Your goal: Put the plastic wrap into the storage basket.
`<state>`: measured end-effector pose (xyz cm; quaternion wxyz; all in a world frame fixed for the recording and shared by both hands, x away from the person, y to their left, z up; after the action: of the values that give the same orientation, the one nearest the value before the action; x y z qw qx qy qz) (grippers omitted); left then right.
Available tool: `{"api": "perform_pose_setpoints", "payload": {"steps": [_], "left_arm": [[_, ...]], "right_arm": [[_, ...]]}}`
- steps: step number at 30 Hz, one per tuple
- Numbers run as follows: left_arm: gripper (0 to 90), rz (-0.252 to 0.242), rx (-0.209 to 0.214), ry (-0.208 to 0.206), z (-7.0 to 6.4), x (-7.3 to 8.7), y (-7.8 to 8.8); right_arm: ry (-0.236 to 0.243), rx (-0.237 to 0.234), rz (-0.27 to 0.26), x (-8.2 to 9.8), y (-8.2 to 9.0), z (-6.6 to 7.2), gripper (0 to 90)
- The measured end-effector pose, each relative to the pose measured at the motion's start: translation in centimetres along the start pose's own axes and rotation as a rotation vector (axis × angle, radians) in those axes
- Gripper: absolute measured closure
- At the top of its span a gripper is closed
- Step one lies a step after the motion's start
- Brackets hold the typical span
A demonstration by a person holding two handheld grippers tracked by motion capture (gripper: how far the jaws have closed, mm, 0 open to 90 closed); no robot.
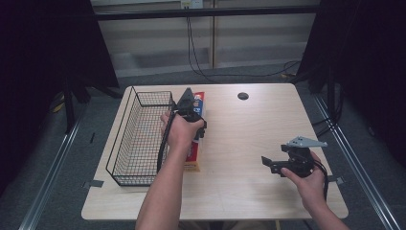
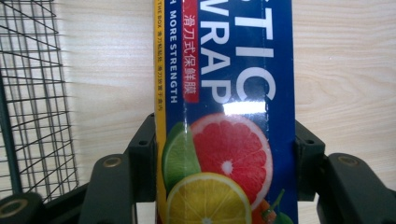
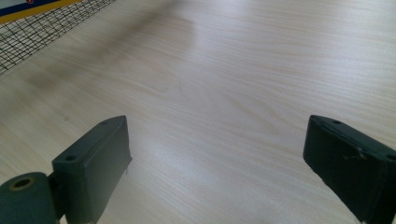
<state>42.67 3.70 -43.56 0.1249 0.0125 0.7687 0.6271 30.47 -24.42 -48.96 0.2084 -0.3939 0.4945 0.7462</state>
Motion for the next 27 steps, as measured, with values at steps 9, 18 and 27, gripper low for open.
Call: {"api": "perform_pose_setpoints", "payload": {"steps": [9,18,27], "left_arm": [[43.2,-0.009,-0.004,-0.006,0.5,0.0,1.0],[43.3,-0.02,-0.017,-0.006,1.1,0.1,2.3],[43.3,-0.027,-0.024,-0.017,1.5,0.2,3.7]], "right_arm": [[0.006,-0.004,-0.008,-0.1,0.0,0.0,7.2],[0.007,-0.006,-0.016,-0.2,0.0,0.2,7.0],[0.009,-0.01,-0.016,-0.2,0.0,0.2,6.9]]}}
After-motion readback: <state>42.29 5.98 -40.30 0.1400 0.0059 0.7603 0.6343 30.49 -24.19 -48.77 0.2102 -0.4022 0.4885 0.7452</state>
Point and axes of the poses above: each handheld gripper's, and its own axes: y roughly backward along the jaws, x roughly out of its underside, z roughly to its left, the point moved 6 cm from there along -y, roughly forward along the jaws, and after that the axes turned 5 degrees about -y, right-handed, at the moved point
